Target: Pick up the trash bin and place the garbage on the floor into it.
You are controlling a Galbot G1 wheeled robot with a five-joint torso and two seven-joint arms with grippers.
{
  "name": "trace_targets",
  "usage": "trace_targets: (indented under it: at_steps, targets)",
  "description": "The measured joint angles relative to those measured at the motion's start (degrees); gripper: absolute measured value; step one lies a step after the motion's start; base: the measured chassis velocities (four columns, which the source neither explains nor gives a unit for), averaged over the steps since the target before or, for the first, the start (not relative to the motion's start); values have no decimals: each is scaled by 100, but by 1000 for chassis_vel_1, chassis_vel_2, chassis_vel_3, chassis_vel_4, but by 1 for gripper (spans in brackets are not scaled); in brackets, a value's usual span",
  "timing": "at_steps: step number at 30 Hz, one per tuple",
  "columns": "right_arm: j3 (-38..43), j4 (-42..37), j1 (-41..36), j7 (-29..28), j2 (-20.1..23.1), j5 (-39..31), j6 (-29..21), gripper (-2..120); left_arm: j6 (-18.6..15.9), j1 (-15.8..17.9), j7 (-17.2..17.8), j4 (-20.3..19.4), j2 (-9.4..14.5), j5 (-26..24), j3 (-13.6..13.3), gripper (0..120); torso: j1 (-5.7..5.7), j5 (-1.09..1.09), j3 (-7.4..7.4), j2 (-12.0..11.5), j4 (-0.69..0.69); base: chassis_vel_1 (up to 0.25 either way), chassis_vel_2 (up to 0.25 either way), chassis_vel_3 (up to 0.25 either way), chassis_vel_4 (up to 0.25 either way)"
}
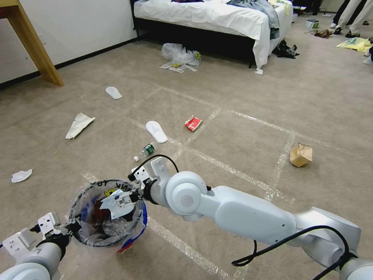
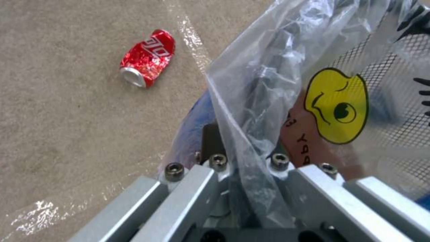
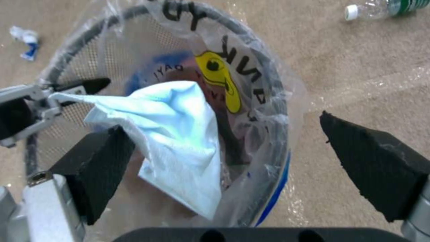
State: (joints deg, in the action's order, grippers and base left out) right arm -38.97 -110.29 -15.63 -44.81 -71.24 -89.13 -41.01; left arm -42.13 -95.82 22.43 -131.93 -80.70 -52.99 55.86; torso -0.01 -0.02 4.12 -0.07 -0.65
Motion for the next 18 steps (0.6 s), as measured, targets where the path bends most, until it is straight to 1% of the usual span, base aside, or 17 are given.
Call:
trace_targets:
  at_steps: [8,18]
  targets:
    - [-106,185,41,-21,-64,41,-68,100,0,-8,0,0,-12,0,-28,1,0,0,0,0,1,0,0,0,0]
    - [-259,356,53,122,-167,163,-66,100,0,-1,-4,1,-31,6,-54,1,0,1,0,0,1,0,0,0,0]
